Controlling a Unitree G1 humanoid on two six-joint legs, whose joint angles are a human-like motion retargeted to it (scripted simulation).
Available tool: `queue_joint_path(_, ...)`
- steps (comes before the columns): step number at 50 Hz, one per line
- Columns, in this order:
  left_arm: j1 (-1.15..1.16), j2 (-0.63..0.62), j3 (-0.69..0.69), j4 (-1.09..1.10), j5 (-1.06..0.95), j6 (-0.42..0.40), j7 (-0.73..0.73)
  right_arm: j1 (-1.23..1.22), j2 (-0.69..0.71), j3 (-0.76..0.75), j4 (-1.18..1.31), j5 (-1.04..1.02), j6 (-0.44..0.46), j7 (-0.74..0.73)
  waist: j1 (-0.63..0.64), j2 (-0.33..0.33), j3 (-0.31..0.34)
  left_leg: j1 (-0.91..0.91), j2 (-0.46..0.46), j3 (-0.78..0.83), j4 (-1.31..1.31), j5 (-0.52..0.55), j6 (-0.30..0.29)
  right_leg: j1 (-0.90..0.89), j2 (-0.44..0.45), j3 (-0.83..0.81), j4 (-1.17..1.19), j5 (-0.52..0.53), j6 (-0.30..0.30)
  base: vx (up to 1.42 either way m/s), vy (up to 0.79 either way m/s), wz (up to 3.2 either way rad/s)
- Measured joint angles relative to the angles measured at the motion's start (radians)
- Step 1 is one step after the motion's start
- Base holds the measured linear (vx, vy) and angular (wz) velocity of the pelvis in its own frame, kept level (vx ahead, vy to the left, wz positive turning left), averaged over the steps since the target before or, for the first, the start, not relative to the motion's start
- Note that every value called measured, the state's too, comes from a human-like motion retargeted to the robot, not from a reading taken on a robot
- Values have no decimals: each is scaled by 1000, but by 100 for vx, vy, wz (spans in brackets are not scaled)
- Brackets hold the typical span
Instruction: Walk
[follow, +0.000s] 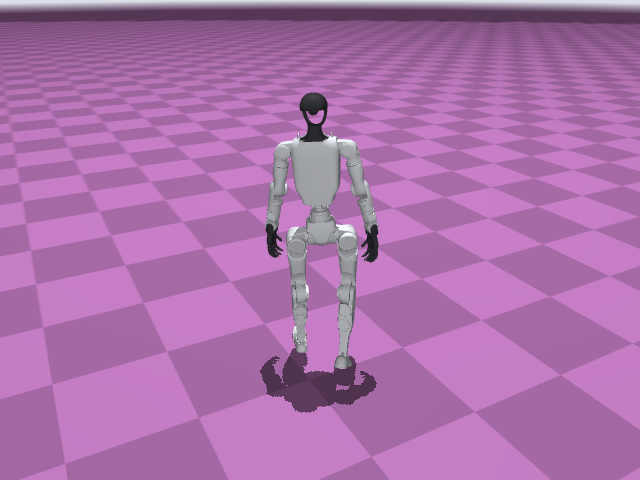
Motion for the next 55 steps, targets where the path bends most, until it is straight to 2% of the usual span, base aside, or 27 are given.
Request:
queue_joint_path(4,-8,-11,-10,-14,-15,-13,2,6,2,4,-16,-4,-4,-3,-20,-9,1,33,-22,9,-7,-9,-3,-1,-49,-25,-160,-59,40,19,4,16)
queue_joint_path(10,-5,-12,-28,-9,-4,-17,-5,0,19,16,-24,-2,-11,-3,-20,-78,17,113,-100,31,-18,-24,-11,51,-156,-148,-434,-119,111,20,-4,11)
queue_joint_path(13,7,-10,-33,15,8,-9,-2,1,27,29,-24,-5,-15,-1,-11,-87,21,154,-104,34,-22,-30,-27,81,-145,-184,-474,-120,85,23,-9,6)
queue_joint_path(15,20,-12,-31,34,13,-3,2,1,31,38,-27,-14,-15,0,-12,-82,18,174,-95,37,-20,-31,-43,104,-154,-230,-474,-144,87,24,-13,19)
queue_joint_path(22,103,-15,-12,99,30,23,16,13,41,48,-41,-29,-21,-9,-56,-68,-11,214,-74,25,10,-39,-102,143,-88,-214,-512,-169,41,23,-14,14)
queue_joint_path(28,167,-17,22,113,24,36,24,7,50,52,-44,-18,-25,-8,-83,-57,-23,220,-46,51,66,-38,-180,142,-39,-161,-528,-173,10,16,-19,-33)
queue_joint_path(31,184,-18,37,107,15,38,19,-1,52,51,-47,-15,-27,-9,-86,-46,-20,207,-22,90,125,3,-251,126,-13,-112,-524,-173,-8,11,-17,-75)
queue_joint_path(35,188,-19,38,90,9,36,17,-10,54,38,-46,-2,-29,-10,-94,-48,-18,147,-10,148,266,147,-360,92,-16,-47,-511,-166,-16,5,-10,-79)
queue_joint_path(38,168,-23,23,69,2,33,16,-18,45,13,-46,14,-34,-9,-97,-77,-19,33,-73,150,441,247,-360,56,-87,2,-501,-149,7,2,9,-82)
queue_joint_path(41,163,-30,10,44,-3,25,18,-12,32,-6,-42,15,-30,-5,-72,-97,-20,-38,-101,97,577,217,-360,43,-105,68,-496,-143,8,14,-5,-147)
queue_joint_path(45,166,-39,14,18,-5,16,9,-15,11,-23,-15,-1,-6,-17,-54,-96,-8,-61,-195,-75,555,116,-360,39,-112,168,-474,-148,22,21,10,-177)
queue_joint_path(50,184,-25,13,-15,2,10,18,8,12,-47,9,14,0,-18,2,-78,4,-28,-168,-444,347,91,-340,33,-12,307,-479,-134,-13,18,-15,-213)
queue_joint_path(52,188,-21,18,-16,-3,11,18,13,9,-49,7,11,4,-15,15,-73,12,1,-169,-603,255,124,-285,33,1,356,-477,-129,-5,17,9,-210)
queue_joint_path(55,202,-14,30,-9,-14,16,14,16,4,-39,-1,2,8,-17,21,-74,21,60,-160,-787,156,107,-294,41,16,444,-476,-124,13,20,18,-218)
